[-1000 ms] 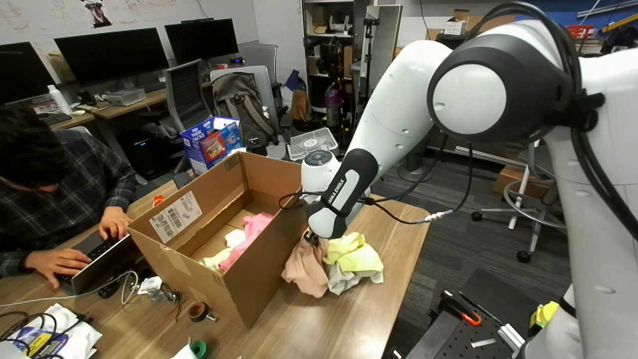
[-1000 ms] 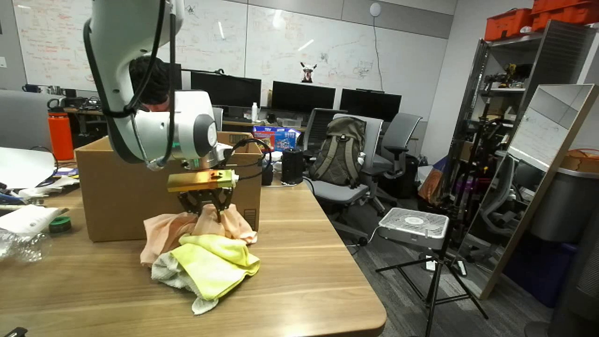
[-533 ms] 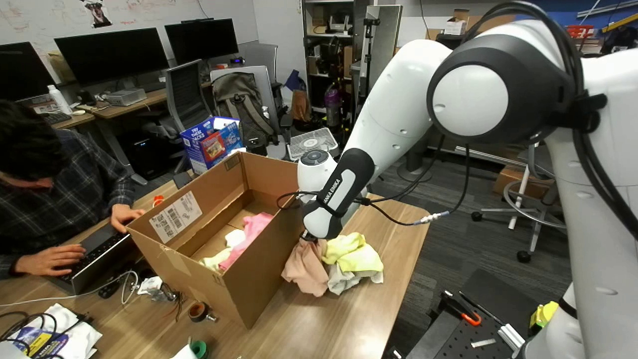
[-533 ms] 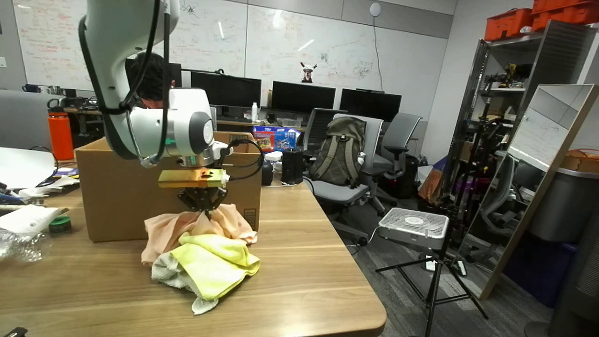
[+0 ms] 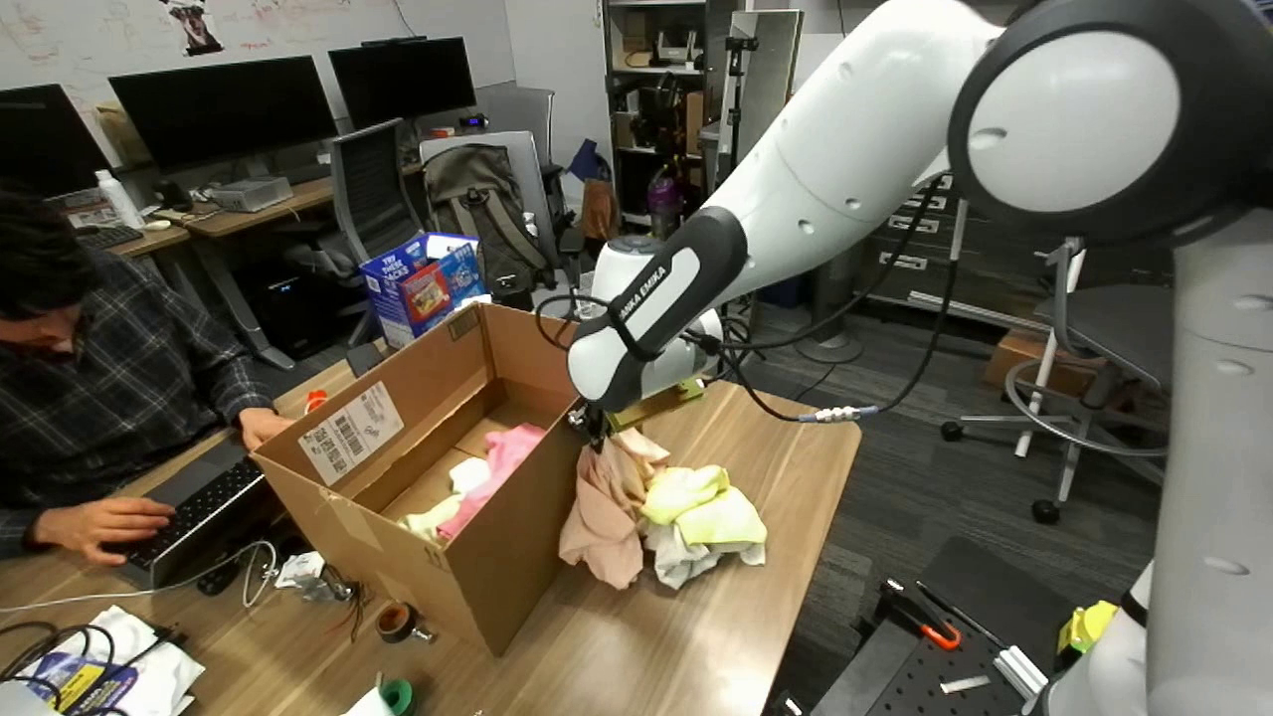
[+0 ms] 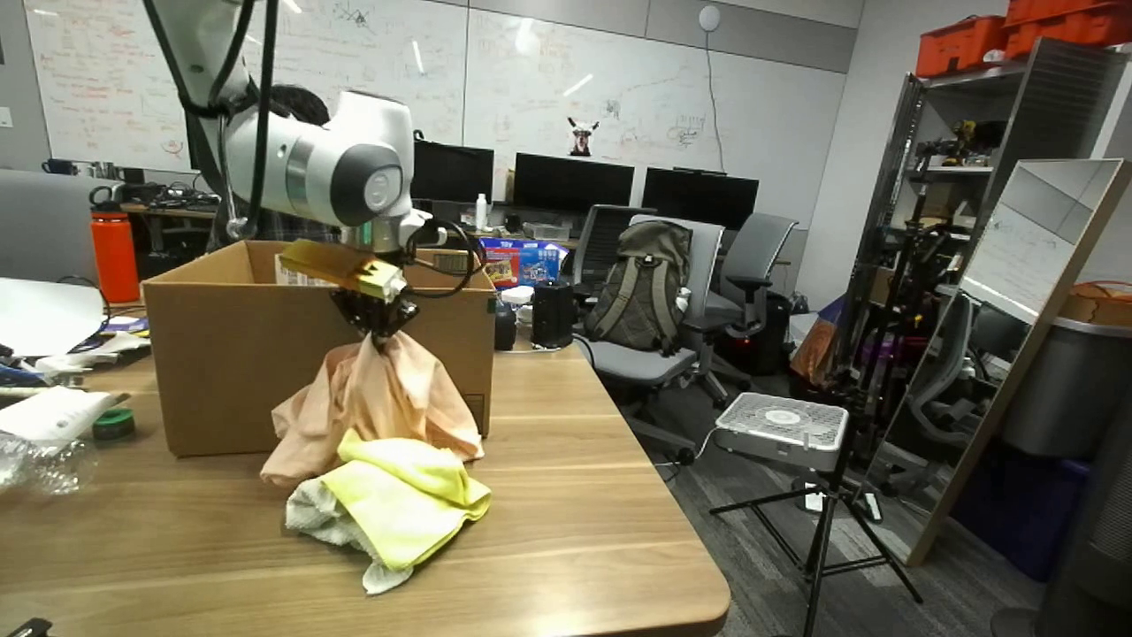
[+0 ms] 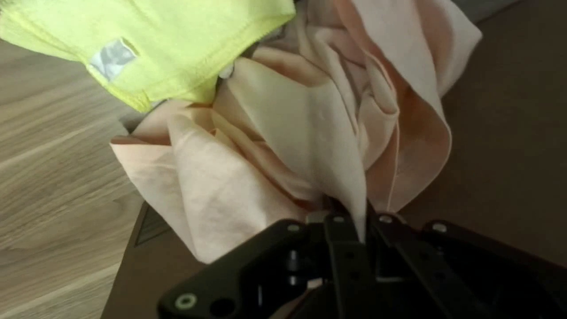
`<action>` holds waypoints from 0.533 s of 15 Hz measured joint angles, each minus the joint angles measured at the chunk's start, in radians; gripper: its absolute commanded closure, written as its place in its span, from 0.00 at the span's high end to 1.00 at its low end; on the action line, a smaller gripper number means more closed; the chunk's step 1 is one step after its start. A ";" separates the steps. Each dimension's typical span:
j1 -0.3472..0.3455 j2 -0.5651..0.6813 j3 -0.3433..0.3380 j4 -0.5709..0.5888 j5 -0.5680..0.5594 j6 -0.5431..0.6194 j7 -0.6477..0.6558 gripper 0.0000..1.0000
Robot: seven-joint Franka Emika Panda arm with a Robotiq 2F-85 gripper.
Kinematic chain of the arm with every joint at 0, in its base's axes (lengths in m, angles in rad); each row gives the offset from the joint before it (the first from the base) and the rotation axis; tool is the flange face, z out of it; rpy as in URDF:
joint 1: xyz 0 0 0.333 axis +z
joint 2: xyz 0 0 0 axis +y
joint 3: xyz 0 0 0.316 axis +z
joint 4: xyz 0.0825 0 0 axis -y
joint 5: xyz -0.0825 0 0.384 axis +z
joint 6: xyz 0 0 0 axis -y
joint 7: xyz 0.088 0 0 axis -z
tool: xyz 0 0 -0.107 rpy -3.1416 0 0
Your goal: Put the shirts and towels in the box
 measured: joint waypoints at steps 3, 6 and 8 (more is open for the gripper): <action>-0.035 -0.092 0.033 -0.017 0.120 -0.014 -0.002 0.01; -0.050 -0.183 0.057 -0.045 0.236 -0.018 -0.017 0.01; -0.050 -0.242 0.072 -0.066 0.307 -0.033 -0.037 0.01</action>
